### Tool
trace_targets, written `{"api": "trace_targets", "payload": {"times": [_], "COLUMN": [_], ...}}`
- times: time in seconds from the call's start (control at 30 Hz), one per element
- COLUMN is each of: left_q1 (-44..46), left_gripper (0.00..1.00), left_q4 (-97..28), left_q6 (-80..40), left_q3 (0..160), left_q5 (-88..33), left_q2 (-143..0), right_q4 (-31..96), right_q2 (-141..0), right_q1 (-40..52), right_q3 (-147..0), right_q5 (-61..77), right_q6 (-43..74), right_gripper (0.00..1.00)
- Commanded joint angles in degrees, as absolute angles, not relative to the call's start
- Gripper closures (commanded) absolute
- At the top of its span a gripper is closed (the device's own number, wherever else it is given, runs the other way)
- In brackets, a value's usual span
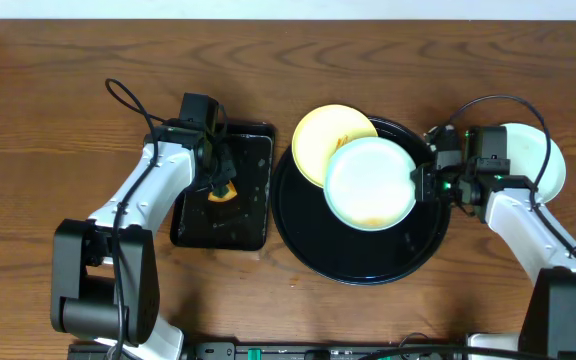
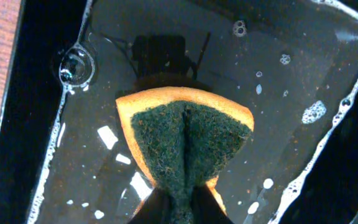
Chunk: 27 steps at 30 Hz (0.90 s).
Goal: Clean dirty plates on tray and stack at the side
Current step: 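Lift the pale green plate with the right gripper and carry it right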
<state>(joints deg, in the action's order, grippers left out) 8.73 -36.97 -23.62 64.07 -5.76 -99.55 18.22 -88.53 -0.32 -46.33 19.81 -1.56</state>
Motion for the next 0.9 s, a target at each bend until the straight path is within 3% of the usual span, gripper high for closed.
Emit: {"api": "trace_targets", "payload": {"times": [0.0, 0.37, 0.87], "left_q1": [8.69, 8.69, 8.69], "left_gripper": [0.93, 0.92, 0.92], "left_q4": [-36.51, -34.37, -33.74], "left_q6": [-22.65, -21.21, -21.21], "left_q3": [63.90, 63.86, 63.86], "left_q5": [-5.04, -5.06, -5.06], "left_q2": [-99.68, -99.68, -99.68], "right_q4": [16.86, 12.08, 4.69], "right_q2": [-85.21, -75.31, -72.53], "right_q1": [0.10, 9.69, 26.00], "right_q3": [-46.87, -46.89, -46.89], "right_q5": [9.08, -15.64, -38.00], "right_q6": [-2.85, -9.41, -22.57], "right_gripper": [0.99, 0.99, 0.99]}}
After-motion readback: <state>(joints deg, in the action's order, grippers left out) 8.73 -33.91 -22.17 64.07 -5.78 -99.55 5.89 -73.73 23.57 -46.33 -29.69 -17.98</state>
